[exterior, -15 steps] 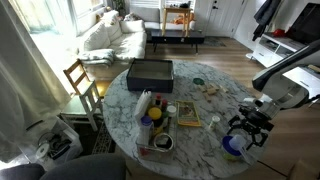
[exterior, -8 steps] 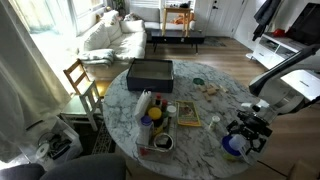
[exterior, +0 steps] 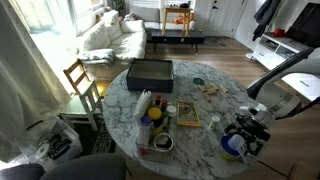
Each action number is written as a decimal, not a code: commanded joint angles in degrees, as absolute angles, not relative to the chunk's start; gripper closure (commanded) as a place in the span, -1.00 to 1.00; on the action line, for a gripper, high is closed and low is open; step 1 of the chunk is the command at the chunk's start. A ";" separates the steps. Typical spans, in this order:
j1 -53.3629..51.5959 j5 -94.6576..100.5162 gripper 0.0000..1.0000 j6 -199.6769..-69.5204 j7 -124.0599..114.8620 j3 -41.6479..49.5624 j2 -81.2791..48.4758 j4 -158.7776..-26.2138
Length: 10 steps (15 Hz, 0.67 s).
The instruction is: Put the scoop upside down on the blue lid then stack the cans in the clear box
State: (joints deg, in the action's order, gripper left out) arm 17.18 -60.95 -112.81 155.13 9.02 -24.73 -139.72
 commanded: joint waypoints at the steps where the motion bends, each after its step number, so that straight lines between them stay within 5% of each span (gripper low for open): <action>1: 17.41 -64.52 -1.00 -111.72 158.34 8.92 -26.64 -139.16; 2: 17.42 -64.99 -1.00 -111.35 158.43 8.95 -26.81 -139.06; 3: 17.50 -65.49 -0.57 -110.96 158.54 8.99 -27.01 -138.92; 5: 17.62 -66.51 -0.39 -110.04 158.95 9.08 -27.26 -138.68; 10: 19.31 -67.31 -0.33 -108.90 158.76 7.46 -27.53 -137.99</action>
